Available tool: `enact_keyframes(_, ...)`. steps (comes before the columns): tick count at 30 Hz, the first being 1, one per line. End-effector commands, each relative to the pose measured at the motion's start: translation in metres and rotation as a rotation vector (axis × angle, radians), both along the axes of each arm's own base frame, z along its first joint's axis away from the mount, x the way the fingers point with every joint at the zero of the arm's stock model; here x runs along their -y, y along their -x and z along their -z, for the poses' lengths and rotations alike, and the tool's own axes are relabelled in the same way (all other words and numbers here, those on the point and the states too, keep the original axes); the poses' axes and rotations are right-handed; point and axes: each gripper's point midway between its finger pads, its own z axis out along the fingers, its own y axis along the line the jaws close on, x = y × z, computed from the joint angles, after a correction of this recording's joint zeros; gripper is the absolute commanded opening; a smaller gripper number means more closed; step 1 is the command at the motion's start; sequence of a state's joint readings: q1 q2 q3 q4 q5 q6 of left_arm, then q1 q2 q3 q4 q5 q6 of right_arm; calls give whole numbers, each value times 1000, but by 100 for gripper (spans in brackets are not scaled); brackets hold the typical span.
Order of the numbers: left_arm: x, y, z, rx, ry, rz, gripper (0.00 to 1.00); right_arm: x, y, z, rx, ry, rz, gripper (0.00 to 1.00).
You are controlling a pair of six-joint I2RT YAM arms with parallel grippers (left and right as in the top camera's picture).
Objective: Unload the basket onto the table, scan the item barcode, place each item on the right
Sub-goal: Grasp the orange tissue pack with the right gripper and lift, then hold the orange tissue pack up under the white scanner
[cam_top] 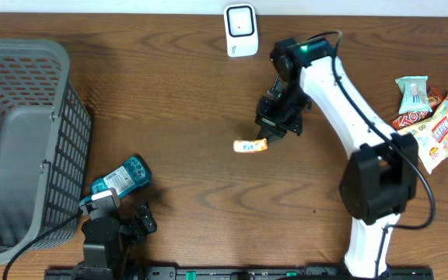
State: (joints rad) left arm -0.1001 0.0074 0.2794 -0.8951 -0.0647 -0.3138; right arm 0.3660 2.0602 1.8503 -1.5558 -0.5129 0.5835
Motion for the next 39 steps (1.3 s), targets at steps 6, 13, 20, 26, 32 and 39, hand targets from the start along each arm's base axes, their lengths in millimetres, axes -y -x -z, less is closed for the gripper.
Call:
enact_keyframes(6,1,5,7,-35,-10,15,98,15,28,-38,113,102,-106,1)
enact_keyframes(13,1,5,7,-37,-10,15,98,20,7,-65,446,283,-130,1)
enact_keyframes(20,1,5,7,-37,-10,15,98,27,-82,-99,975,632,14,1)
enact_keyframes(26,1,5,7,-37,-10,15,98,29,-146,-99,1192,781,80,1)
enact_keyframes(32,1,5,7,-37,-10,15,98,5,-207,-66,1301,764,-85,1)
enact_keyframes(39,1,5,7,-37,-10,15,98,-1,-278,-49,1505,736,48,1)
